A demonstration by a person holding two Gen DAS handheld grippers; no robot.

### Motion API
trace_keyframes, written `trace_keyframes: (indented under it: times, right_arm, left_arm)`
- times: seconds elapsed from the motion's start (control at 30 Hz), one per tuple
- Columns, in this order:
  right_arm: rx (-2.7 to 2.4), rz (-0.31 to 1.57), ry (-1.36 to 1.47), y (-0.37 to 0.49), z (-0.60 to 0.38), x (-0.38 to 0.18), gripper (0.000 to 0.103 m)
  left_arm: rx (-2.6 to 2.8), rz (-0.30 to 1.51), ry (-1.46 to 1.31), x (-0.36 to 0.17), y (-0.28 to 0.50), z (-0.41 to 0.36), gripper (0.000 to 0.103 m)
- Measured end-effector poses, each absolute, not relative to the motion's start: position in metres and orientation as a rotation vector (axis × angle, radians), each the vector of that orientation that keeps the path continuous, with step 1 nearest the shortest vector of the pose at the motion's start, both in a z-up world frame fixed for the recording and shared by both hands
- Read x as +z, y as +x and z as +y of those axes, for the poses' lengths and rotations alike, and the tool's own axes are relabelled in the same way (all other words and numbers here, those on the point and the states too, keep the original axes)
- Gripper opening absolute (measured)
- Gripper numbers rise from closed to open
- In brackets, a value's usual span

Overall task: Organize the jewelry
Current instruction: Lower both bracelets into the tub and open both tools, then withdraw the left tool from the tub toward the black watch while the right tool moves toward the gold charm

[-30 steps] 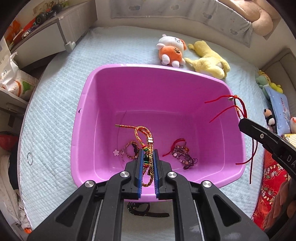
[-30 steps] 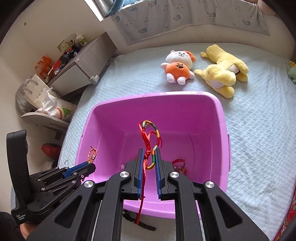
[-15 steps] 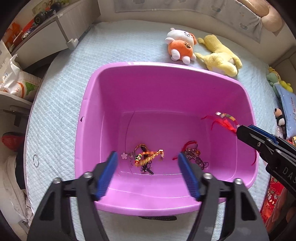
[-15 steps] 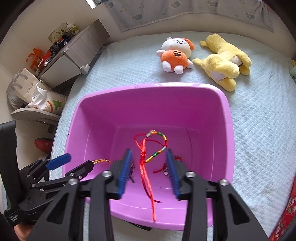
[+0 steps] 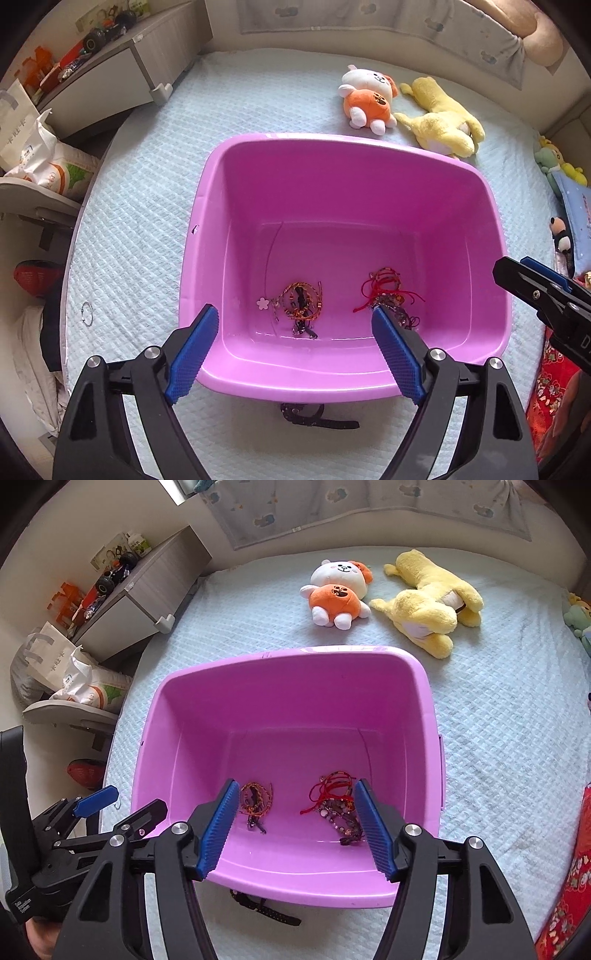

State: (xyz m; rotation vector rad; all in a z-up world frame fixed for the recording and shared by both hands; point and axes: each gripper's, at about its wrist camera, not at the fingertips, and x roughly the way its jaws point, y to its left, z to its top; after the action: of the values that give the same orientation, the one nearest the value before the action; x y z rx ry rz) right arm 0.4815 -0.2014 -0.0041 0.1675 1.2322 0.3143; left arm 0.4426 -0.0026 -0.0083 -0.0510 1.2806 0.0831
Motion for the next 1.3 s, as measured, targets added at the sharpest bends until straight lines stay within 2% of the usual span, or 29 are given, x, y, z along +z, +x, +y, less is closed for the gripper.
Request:
trace_keyframes:
  times: [0.57, 0.63, 1.3]
  right_arm:
    - [0.295, 1.153, 0.17, 0.404, -0.222, 0.06, 0.062]
    - [0.291, 1.143, 0.17, 0.388, -0.225, 0.067, 0.062]
    - [0.209, 1.159, 0.176, 0.225, -0.227, 0.068, 0.062]
  left_arm:
    - [0.06, 1.15, -0.021, 0.069, 0.381, -0.014, 0.083]
    - [0.059, 1.138, -0.022, 0.076, 0.369, -0.014, 0.086]
    - [0.02, 1.102, -0.044, 0.085, 0.232, 0.002, 0.087]
